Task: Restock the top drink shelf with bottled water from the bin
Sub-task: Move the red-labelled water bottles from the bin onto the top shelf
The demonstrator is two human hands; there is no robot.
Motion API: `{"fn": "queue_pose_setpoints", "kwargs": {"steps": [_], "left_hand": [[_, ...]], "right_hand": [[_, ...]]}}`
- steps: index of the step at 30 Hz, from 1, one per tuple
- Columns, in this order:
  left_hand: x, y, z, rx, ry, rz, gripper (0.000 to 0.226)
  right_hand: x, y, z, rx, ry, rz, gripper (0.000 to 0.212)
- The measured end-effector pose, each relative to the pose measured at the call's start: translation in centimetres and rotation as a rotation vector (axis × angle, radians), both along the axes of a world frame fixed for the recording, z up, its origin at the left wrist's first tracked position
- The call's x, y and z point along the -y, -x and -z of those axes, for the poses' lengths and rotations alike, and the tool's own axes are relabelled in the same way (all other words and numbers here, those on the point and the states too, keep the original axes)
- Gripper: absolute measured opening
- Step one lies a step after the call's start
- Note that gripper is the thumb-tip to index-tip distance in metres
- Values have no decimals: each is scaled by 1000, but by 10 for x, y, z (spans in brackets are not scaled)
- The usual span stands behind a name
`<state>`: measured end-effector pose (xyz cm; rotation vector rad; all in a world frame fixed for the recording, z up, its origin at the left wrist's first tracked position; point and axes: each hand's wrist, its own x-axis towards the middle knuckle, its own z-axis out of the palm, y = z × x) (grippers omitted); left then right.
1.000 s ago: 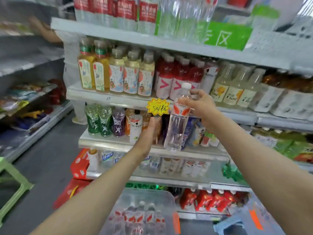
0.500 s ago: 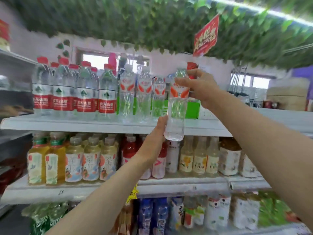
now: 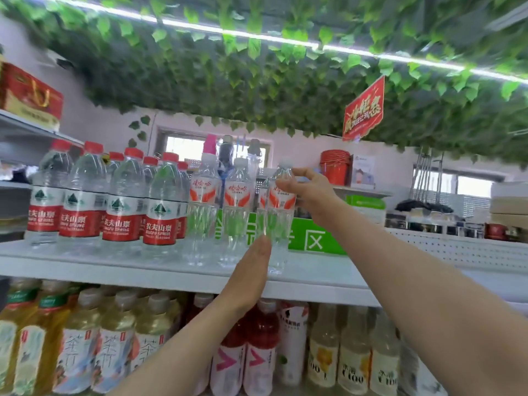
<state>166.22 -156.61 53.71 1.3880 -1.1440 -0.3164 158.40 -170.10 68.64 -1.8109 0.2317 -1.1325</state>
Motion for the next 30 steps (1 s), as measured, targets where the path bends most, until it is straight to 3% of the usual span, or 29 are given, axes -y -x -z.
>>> {"fn": "queue_pose_setpoints", "kwargs": {"steps": [6, 23, 30], "left_hand": [[17, -4, 6, 89, 11, -45, 94], [31, 2, 11, 183, 16, -171, 81], [28, 4, 6, 198, -25, -165, 86]], "right_hand": [[25, -21, 3, -21, 0, -72, 77], [27, -37, 11, -20, 30, -21, 88], [24, -39, 15, 12, 33, 49, 68]]}}
